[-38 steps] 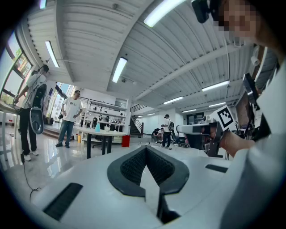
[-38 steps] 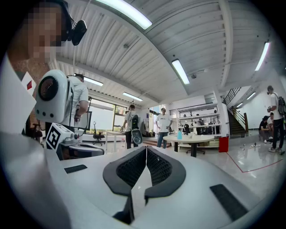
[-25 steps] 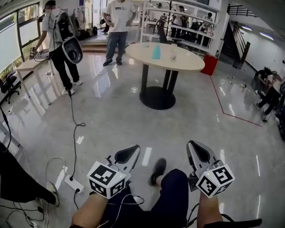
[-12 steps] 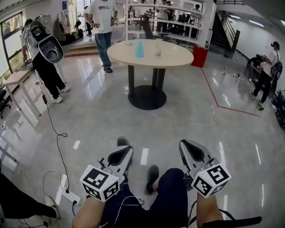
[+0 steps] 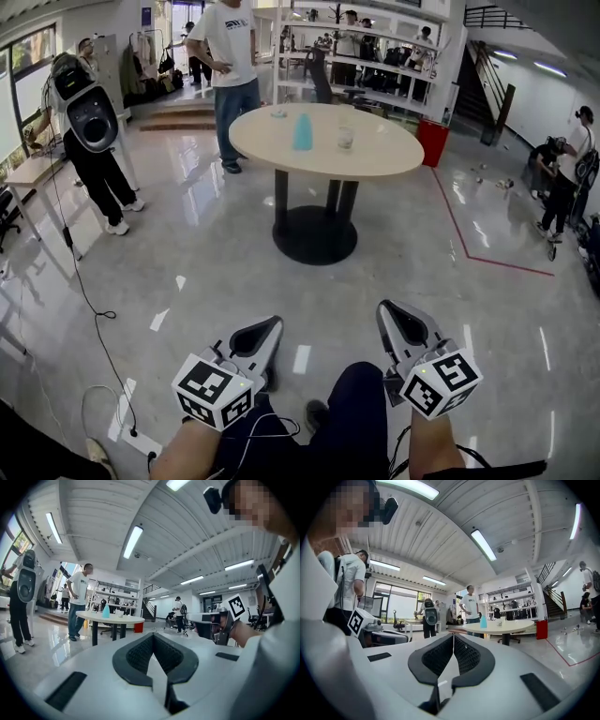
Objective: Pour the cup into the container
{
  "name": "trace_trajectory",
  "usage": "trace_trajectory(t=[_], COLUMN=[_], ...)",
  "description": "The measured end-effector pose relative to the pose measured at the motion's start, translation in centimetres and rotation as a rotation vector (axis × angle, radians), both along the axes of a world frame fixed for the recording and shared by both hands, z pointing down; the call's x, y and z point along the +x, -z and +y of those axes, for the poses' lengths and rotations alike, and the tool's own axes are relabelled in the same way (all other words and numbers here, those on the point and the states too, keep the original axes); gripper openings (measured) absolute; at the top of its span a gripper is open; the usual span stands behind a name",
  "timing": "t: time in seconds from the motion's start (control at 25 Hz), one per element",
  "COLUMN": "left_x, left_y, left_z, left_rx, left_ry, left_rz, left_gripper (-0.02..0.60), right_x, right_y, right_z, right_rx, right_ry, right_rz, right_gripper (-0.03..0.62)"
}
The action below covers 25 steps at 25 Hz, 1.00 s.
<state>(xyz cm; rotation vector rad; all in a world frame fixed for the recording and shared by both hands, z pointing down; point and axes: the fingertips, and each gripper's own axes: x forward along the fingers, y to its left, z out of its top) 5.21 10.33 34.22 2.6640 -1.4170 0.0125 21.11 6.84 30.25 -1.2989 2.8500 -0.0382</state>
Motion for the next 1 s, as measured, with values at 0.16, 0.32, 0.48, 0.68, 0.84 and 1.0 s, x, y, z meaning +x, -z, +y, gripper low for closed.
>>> trace_trajectory(t=[0.16, 0.32, 0.48, 0.68, 0.84, 1.0], left_x=[-1.0, -2.2, -3.4, -4.5, -6.9, -8.7], left_y=[0.7, 0.6, 0.9, 1.2, 1.8, 2.4], left_z=[-4.6, -10.9, -19.8, -29.0, -35.3, -41.5], left_rx=[0.025, 0.025, 0.019, 0.032, 0.057, 0.071], left_ry=[0.004, 0.001, -0.003, -0.025, -0.004, -0.004], left_rz=[-0.005, -0.004, -0.009, -0.034, -0.012, -0.009], left_gripper=[0.0, 0.0, 0.0, 0.0, 0.0, 0.0], right_x=[-0.5, -1.4, -1.7, -1.9, -3.2, -3.9], right_y=[0.6, 0.5, 0.4, 0.0, 0.3, 0.4], right_z=[-4.9, -10.8, -18.3, -28.2, -34.7, -41.4], right_rx=[0.017, 0.02, 0.027, 0.022, 0.045, 0.021], right_ry=[-0.015, -0.031, -0.063, -0.105, -0.128, -0.168], right_rz=[-0.002, 0.0, -0.013, -0.036, -0.007, -0.025], right_gripper=[0.006, 0.006, 0.006, 0.006, 0.007, 0.008])
